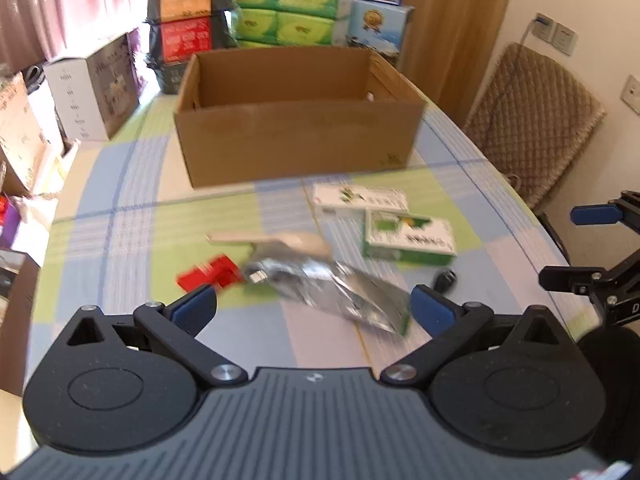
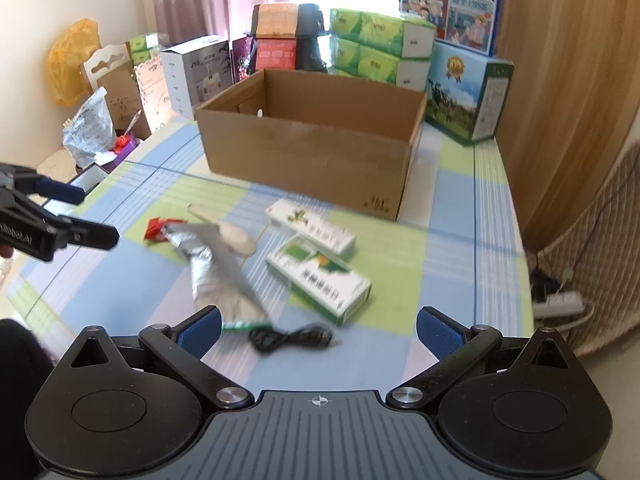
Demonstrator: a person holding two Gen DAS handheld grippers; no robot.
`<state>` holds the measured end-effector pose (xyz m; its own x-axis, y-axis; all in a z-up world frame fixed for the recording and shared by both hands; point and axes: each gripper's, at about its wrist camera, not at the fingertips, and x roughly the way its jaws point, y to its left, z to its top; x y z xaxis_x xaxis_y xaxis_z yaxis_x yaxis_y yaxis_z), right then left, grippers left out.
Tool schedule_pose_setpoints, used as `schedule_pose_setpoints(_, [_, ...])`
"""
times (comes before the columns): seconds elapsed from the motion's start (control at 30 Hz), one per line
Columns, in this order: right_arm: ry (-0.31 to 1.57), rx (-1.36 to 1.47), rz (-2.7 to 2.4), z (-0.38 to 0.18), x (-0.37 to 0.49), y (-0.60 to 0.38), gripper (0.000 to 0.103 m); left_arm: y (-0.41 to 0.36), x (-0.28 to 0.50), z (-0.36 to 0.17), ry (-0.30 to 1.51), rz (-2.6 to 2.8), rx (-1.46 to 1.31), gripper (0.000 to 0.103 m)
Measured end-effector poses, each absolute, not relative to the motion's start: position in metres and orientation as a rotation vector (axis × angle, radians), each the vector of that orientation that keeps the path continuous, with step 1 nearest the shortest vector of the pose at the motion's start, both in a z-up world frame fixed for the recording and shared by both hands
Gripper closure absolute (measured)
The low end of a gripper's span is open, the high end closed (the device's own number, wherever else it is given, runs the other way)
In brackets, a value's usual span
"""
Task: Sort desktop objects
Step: 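Withdraw both tools from the box back over the table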
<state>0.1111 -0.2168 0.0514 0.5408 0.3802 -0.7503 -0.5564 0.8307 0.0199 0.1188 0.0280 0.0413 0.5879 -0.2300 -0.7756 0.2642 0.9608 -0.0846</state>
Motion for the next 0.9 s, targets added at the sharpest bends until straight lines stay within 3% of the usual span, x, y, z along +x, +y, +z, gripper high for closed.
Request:
schedule_pose_setpoints(0.5, [0.773,-0.467,0.64,0.031,0.065,-0.233,0.002,0.018,0.093,0.026,0.897,-0.462,0.276,0.002])
schedule_pose_setpoints(0.9, [0.704,-0.778,0.855,0.005,0.083,-0.215,0.003,-0.017,0.099,-0.002,0.745,-0.725,0.801,0.004])
